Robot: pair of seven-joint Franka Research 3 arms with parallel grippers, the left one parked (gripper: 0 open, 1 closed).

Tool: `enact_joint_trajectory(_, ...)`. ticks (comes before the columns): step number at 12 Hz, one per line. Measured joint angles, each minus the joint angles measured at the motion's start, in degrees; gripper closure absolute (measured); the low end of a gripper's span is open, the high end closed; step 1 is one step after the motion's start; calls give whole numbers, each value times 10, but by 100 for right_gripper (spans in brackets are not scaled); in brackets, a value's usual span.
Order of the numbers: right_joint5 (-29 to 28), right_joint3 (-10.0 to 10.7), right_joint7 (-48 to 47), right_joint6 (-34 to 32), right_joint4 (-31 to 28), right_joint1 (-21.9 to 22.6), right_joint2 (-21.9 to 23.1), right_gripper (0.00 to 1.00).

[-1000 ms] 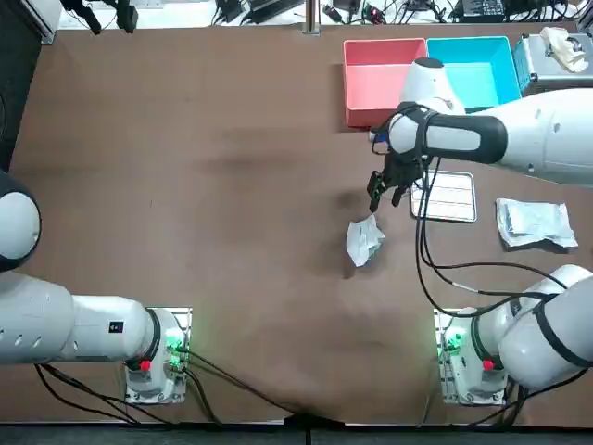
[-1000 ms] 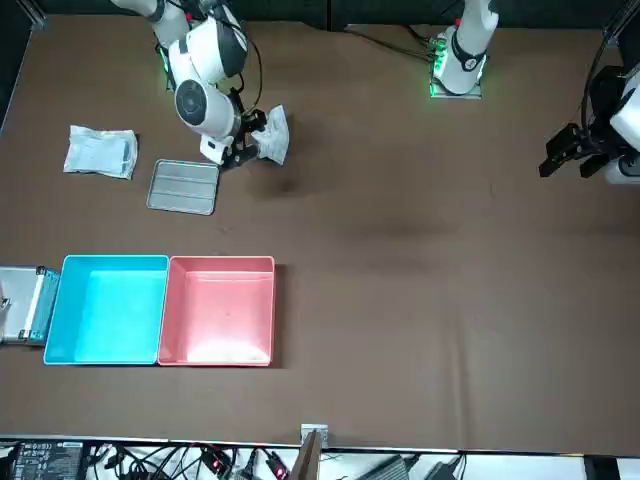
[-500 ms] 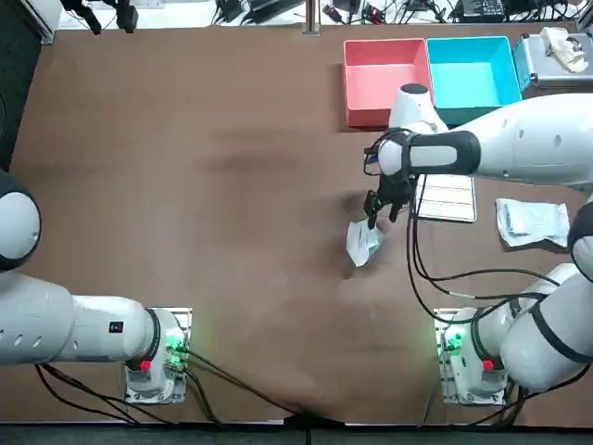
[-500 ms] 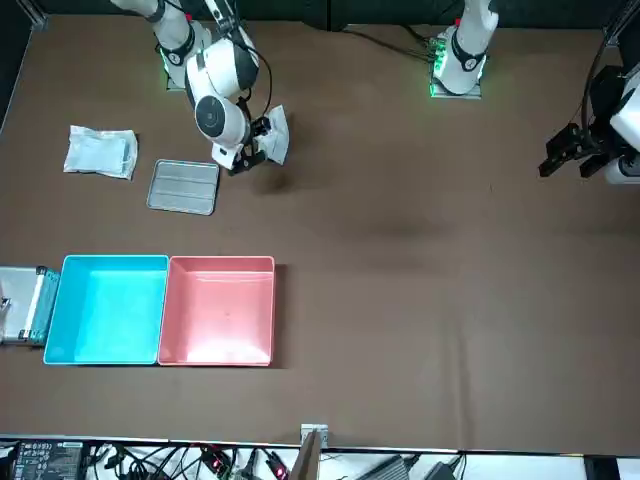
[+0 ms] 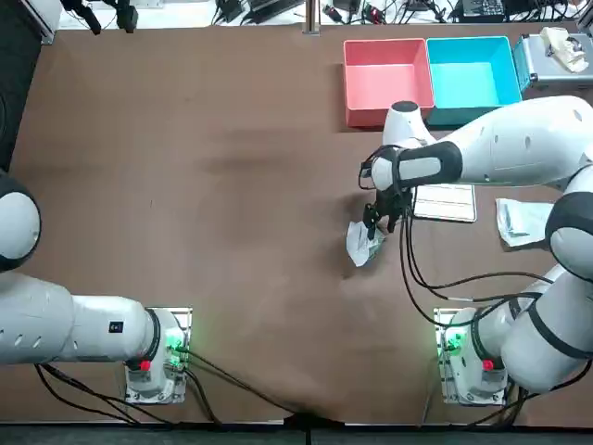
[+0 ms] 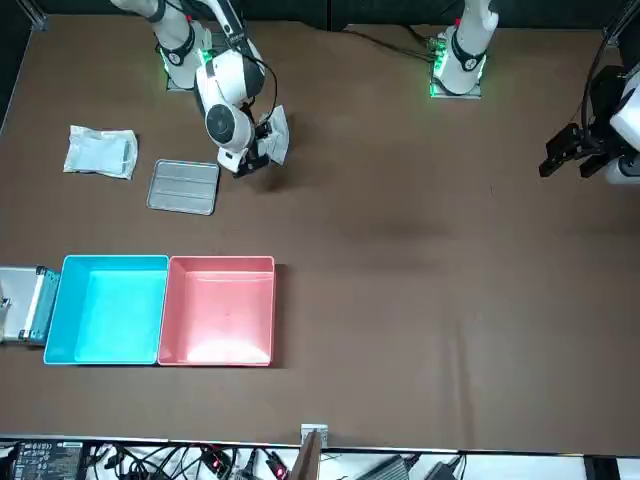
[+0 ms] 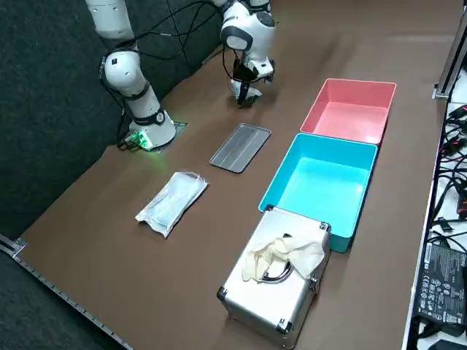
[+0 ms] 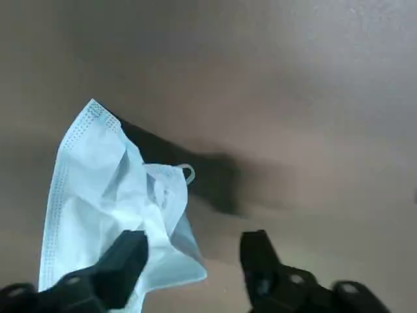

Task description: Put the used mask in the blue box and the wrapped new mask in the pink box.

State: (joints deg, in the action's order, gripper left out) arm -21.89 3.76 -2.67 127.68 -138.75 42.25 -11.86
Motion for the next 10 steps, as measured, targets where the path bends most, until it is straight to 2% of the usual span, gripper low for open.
enact_joint_trajectory(2, 0, 0, 0, 3, 0, 4, -6, 33)
enact_joint_trajectory(3, -1, 0, 0, 4, 0, 8, -8, 33)
enact_joint_trajectory(4, -1, 0, 0, 5, 0, 11, -10, 38)
enact_joint_trajectory(8, -1, 0, -1, 6, 0, 21, -12, 91)
enact_joint_trajectory(10, -2, 2, -2, -1, 6, 22, -7, 99)
